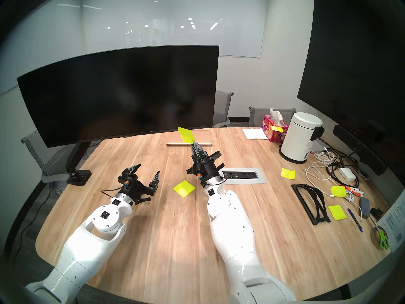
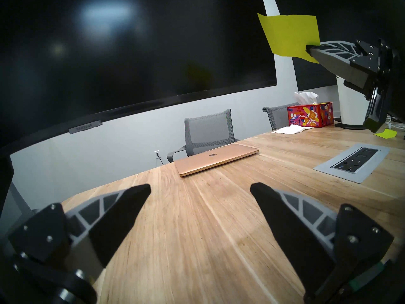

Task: Peel one sticky note off the pad and stick it onto the monitor, then press it flat

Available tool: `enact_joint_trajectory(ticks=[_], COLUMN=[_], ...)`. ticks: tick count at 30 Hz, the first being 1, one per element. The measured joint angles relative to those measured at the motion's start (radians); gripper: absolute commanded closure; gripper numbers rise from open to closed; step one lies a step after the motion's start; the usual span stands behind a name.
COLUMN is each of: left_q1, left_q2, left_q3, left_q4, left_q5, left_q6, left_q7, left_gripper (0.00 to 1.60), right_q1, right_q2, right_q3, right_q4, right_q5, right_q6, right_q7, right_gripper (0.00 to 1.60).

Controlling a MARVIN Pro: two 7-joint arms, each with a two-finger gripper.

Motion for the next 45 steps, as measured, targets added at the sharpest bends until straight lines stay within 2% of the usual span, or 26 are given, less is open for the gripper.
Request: enact_joint_trajectory(ticks=[19, 45], left_q1=[-0.006, 0.014], left_q2=[0.005, 0.011], left_q3=[-0.016, -0.023], left_q4=[0.020, 0.002], left_q5=[-0.029, -0.013], left_q6=[-0.003, -0.003], left_q7=[-0.006, 0.013], left_gripper=[0.00, 0.00], right_q1=[0.084, 0.134], right_q2=[-0.026, -0.036], right_q3=[0.013, 0.022], right_q4=[0.134, 0.182], right_q5=[-0.048, -0.103], right_q6=[0.033, 0.024], right_q7=[-0.090, -0.213], right_gripper=[1.60, 1.60])
